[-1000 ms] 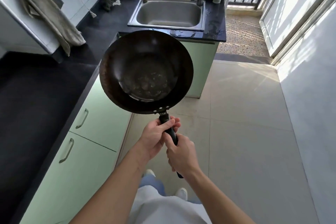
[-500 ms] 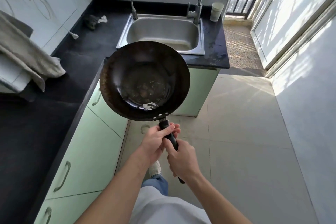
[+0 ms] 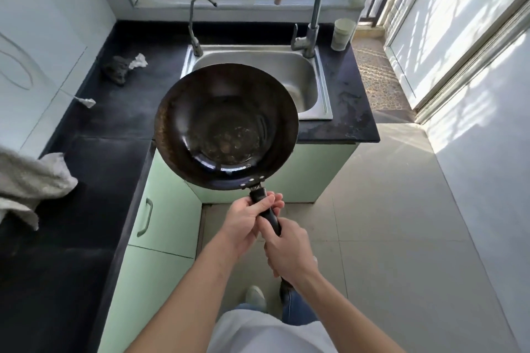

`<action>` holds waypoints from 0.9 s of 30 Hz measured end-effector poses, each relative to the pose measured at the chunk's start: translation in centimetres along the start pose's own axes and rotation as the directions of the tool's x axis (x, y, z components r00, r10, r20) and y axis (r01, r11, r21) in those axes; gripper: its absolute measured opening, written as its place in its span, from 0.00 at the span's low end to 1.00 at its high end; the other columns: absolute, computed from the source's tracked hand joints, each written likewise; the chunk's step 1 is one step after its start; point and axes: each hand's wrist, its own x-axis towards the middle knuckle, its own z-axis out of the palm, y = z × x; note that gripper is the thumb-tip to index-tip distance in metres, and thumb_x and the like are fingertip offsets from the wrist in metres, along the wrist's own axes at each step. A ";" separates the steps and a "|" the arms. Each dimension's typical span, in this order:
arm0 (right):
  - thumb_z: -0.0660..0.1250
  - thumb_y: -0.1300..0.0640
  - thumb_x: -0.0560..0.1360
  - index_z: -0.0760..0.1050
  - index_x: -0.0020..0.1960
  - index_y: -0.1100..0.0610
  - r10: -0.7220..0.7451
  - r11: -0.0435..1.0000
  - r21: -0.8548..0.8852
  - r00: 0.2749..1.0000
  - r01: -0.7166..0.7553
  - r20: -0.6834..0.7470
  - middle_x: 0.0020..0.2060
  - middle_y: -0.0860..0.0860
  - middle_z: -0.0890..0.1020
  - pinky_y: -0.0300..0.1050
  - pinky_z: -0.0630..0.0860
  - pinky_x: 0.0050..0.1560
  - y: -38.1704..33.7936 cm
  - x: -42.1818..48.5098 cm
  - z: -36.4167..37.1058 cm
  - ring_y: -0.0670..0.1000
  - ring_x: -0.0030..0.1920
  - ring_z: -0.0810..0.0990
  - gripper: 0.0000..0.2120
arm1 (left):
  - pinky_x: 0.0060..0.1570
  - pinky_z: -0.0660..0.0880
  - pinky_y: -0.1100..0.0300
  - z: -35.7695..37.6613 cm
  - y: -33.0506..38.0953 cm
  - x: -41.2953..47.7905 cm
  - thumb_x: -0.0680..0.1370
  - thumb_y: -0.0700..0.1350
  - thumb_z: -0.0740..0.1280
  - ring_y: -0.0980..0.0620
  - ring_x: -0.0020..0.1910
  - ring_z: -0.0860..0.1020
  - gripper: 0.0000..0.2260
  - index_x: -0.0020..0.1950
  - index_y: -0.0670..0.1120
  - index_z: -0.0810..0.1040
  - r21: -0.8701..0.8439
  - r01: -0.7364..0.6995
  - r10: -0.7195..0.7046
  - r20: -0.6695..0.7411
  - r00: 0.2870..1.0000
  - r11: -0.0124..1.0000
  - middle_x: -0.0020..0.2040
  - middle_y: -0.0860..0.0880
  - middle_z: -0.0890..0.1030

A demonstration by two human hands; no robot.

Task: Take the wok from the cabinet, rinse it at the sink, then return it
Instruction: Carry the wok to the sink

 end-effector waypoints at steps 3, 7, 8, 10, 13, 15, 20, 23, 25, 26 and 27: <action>0.61 0.44 0.77 0.72 0.33 0.58 -0.016 0.999 -0.051 1.000 0.016 -0.001 0.24 0.51 0.77 0.50 0.78 0.33 -0.4 2.9 -0.2 0.51 0.22 0.72 0.21 | 0.44 0.81 0.63 0.5 1.2 2.5 0.79 0.32 0.64 0.52 0.40 0.84 0.15 0.63 0.27 0.71 -0.001 0.015 -0.015 -0.008 1.000 1.000 0.49 0.40 0.83; 0.62 0.44 0.78 0.74 0.35 0.59 0.011 1.000 0.012 1.000 -0.011 0.026 0.25 0.54 0.77 0.46 0.73 0.21 -1.4 7.6 -0.8 0.52 0.21 0.73 0.20 | 0.46 0.82 0.63 1.6 3.4 6.4 0.79 0.33 0.64 0.53 0.38 0.84 0.15 0.64 0.27 0.71 0.013 0.023 -0.022 -0.026 0.999 1.000 0.49 0.40 0.82; 0.62 0.45 0.78 0.74 0.36 0.59 0.016 1.000 0.013 0.999 -0.016 0.034 0.26 0.54 0.78 0.46 0.73 0.20 -1.8 8.9 -1.1 0.52 0.22 0.73 0.20 | 0.46 0.82 0.62 1.9 4.0 7.6 0.79 0.33 0.64 0.53 0.38 0.83 0.16 0.65 0.27 0.71 0.012 0.025 -0.025 -0.029 0.999 1.000 0.49 0.40 0.82; 0.62 0.45 0.78 0.74 0.36 0.60 0.001 1.000 0.001 0.999 -0.001 0.041 0.26 0.57 0.78 0.50 0.74 0.23 -2.6 11.8 -1.8 0.52 0.22 0.73 0.21 | 0.45 0.82 0.63 2.9 5.5 10.0 0.79 0.34 0.65 0.52 0.38 0.83 0.16 0.65 0.27 0.71 0.005 0.028 -0.028 -0.039 0.999 1.000 0.48 0.41 0.82; 0.61 0.43 0.78 0.74 0.36 0.61 -0.022 0.999 -0.036 0.998 0.024 0.052 0.26 0.56 0.79 0.56 0.77 0.29 -4.2 16.6 -3.5 0.52 0.23 0.74 0.22 | 0.43 0.81 0.63 4.9 7.8 13.9 0.79 0.34 0.65 0.52 0.38 0.82 0.16 0.64 0.28 0.72 -0.026 0.026 -0.027 -0.070 0.997 0.999 0.47 0.41 0.83; 0.61 0.43 0.78 0.74 0.35 0.59 -0.032 0.997 -0.061 0.998 0.035 0.060 0.26 0.52 0.79 0.56 0.78 0.31 -5.2 19.4 -4.7 0.51 0.23 0.74 0.22 | 0.42 0.81 0.63 6.5 9.2 16.3 0.78 0.33 0.65 0.52 0.37 0.83 0.15 0.64 0.28 0.73 -0.050 0.016 -0.020 -0.084 0.996 0.999 0.47 0.41 0.83; 0.62 0.44 0.78 0.74 0.35 0.56 0.002 0.999 -0.047 0.995 0.003 0.100 0.26 0.51 0.78 0.54 0.79 0.29 -7.2 25.3 -7.1 0.50 0.24 0.75 0.19 | 0.42 0.81 0.64 9.5 11.7 21.1 0.78 0.34 0.66 0.53 0.38 0.83 0.15 0.63 0.29 0.74 -0.076 0.021 -0.031 -0.138 0.990 0.997 0.47 0.42 0.83; 0.63 0.45 0.79 0.72 0.34 0.54 0.028 0.999 -0.018 0.994 -0.026 0.105 0.26 0.50 0.78 0.50 0.77 0.27 -7.8 27.6 -7.5 0.50 0.24 0.75 0.18 | 0.45 0.81 0.63 10.1 12.5 23.4 0.78 0.34 0.66 0.53 0.39 0.83 0.15 0.63 0.29 0.75 -0.080 0.032 -0.044 -0.157 0.987 0.996 0.47 0.42 0.83; 0.63 0.46 0.80 0.72 0.34 0.52 0.046 0.999 -0.013 0.993 -0.045 0.107 0.27 0.50 0.78 0.46 0.75 0.26 -7.9 28.6 -7.5 0.49 0.24 0.74 0.17 | 0.47 0.81 0.63 10.3 12.8 24.4 0.79 0.34 0.66 0.53 0.39 0.83 0.14 0.63 0.29 0.75 -0.088 0.049 -0.063 -0.156 0.986 0.995 0.48 0.42 0.83; 0.63 0.47 0.80 0.72 0.34 0.52 0.049 0.999 -0.017 0.993 -0.048 0.105 0.27 0.50 0.78 0.47 0.75 0.26 -7.8 29.0 -7.5 0.50 0.24 0.74 0.17 | 0.47 0.81 0.63 10.3 13.0 24.8 0.79 0.35 0.66 0.53 0.40 0.84 0.14 0.63 0.30 0.75 -0.090 0.060 -0.073 -0.152 0.986 0.994 0.50 0.42 0.83; 0.63 0.46 0.80 0.72 0.34 0.52 0.051 0.999 -0.022 0.994 -0.049 0.101 0.27 0.50 0.78 0.48 0.76 0.27 -7.8 29.3 -7.4 0.50 0.25 0.75 0.17 | 0.48 0.81 0.62 10.3 13.1 25.2 0.79 0.35 0.65 0.53 0.41 0.84 0.14 0.62 0.30 0.75 -0.092 0.069 -0.083 -0.148 0.986 0.993 0.51 0.41 0.83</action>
